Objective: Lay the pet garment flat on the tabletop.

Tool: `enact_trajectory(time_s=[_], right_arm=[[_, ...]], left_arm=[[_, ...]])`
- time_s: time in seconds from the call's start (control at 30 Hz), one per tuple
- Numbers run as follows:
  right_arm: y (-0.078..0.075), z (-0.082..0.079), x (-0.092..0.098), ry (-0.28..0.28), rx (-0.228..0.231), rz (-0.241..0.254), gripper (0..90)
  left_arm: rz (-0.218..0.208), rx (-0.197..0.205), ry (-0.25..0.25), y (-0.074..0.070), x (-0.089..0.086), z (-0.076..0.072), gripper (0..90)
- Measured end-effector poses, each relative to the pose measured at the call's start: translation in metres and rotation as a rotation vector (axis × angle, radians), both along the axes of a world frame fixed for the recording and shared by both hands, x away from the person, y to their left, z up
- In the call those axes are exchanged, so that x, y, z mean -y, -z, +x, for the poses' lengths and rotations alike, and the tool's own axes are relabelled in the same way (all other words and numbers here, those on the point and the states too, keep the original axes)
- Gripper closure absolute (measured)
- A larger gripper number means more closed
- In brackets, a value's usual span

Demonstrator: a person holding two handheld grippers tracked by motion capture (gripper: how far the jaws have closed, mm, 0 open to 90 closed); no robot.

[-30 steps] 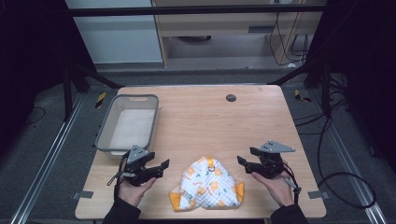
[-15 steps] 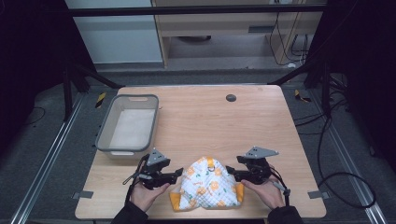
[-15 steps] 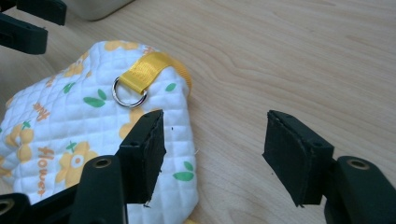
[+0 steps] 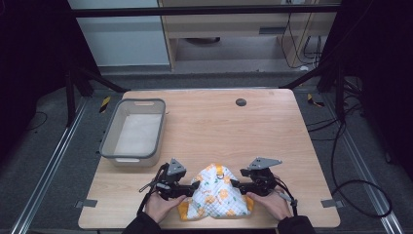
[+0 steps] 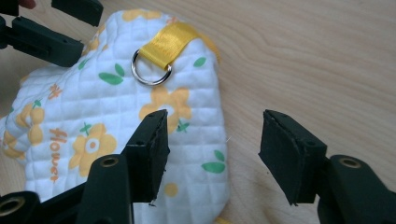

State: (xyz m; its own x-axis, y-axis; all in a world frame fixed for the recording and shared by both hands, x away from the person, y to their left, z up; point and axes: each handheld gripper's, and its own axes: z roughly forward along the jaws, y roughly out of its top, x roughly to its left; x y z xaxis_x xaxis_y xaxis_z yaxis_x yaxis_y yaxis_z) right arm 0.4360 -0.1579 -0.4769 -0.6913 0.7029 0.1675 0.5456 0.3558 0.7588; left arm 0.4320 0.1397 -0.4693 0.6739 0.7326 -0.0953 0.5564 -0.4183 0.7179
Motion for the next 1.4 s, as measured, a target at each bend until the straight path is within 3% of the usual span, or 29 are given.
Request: enact_trajectory(time_s=[0.13,0.3,0.43,0.7,0.8,0.93,1.13,1.4], right_arm=[[0.007,0.001,-0.005,-0.028,-0.023,-0.025,45.6],[0.010,0.001,-0.006,-0.030,-0.060,-0.012,54.6],[0.010,0.002,-0.006,-0.042,-0.076,-0.001,64.4],[0.009,0.001,-0.008,-0.054,-0.074,-0.015,81.5],[0.007,0.000,-0.006,-0.050,-0.071,-0.009,85.2],[0.003,-0.001,-0.004,-0.044,-0.060,0.011,86.3],[-0.013,-0.009,0.009,-0.006,0.029,0.061,87.3],[-0.032,-0.018,0.014,0.000,0.105,0.122,88.4]], left_arm=[[0.023,-0.033,0.024,0.009,0.005,0.002,32.1],[0.014,-0.064,0.029,0.014,0.007,0.003,36.4],[0.013,-0.082,0.053,0.017,0.011,0.002,50.0],[0.034,-0.096,0.050,0.019,0.019,0.003,72.8],[0.041,-0.080,0.058,0.019,0.021,0.002,80.1],[0.029,-0.051,0.056,0.016,0.019,-0.001,82.5],[-0.028,0.004,0.062,-0.005,0.011,-0.007,85.8],[-0.079,0.085,0.081,-0.034,0.006,-0.019,86.3]])
